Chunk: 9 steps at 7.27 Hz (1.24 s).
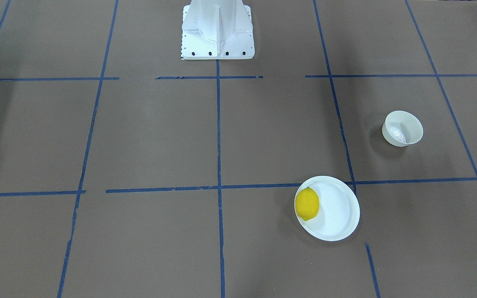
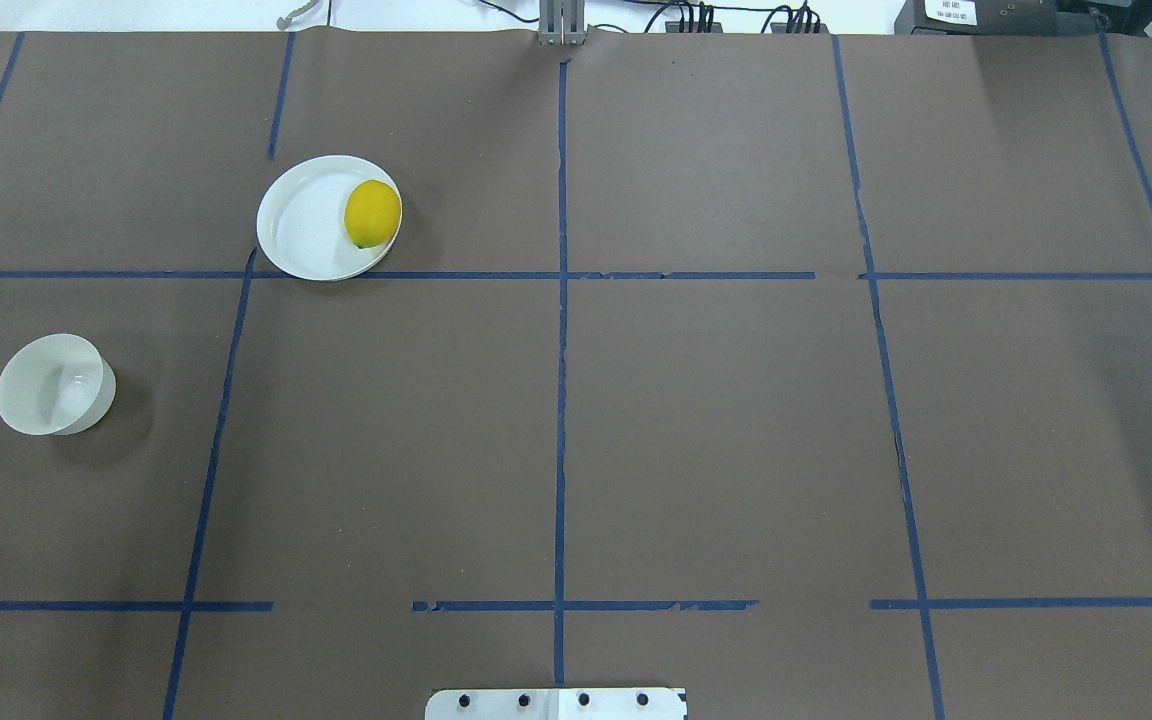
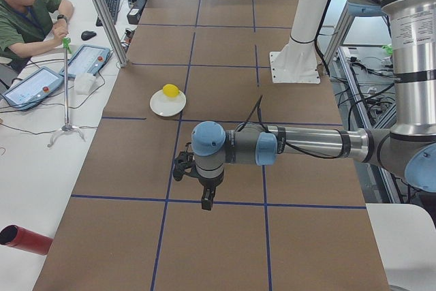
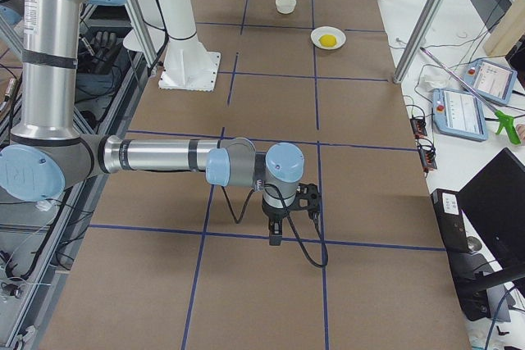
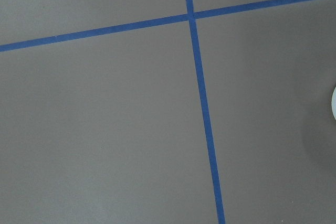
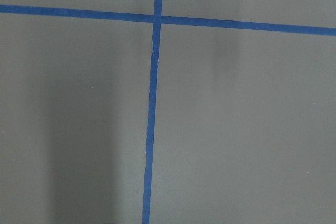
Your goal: Move lemon from plate to bowl
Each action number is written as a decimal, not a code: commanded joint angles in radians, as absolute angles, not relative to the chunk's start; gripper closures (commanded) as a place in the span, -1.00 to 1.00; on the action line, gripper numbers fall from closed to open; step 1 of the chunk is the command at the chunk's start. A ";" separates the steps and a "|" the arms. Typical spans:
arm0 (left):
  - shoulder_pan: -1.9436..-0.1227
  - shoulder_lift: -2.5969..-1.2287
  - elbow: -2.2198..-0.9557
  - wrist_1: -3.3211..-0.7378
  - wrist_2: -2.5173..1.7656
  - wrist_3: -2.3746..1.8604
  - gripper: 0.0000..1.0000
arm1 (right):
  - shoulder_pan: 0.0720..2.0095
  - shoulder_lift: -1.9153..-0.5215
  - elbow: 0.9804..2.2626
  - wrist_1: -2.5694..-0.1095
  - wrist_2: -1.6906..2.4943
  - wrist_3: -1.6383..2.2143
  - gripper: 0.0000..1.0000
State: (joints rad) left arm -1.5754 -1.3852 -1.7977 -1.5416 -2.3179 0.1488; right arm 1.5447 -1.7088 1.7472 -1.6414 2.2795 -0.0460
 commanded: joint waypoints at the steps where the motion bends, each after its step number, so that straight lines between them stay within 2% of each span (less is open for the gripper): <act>1: -1.575 -1.390 -1.799 -1.540 -2.318 0.147 -1.00 | 1.545 -1.709 1.747 -1.641 2.279 -0.046 -1.00; 4: -1.572 -1.402 -1.841 -1.557 -2.318 0.149 -1.00 | 1.545 -1.709 1.747 -1.641 2.279 -0.046 -1.00; 6: -1.539 -1.405 -1.847 -1.690 -2.316 0.138 -1.00 | 1.545 -1.709 1.747 -1.641 2.279 -0.046 -1.00; 9: -1.441 -1.590 -1.842 -1.684 -2.304 -0.022 -1.00 | 1.545 -1.707 1.747 -1.641 2.279 -0.046 -1.00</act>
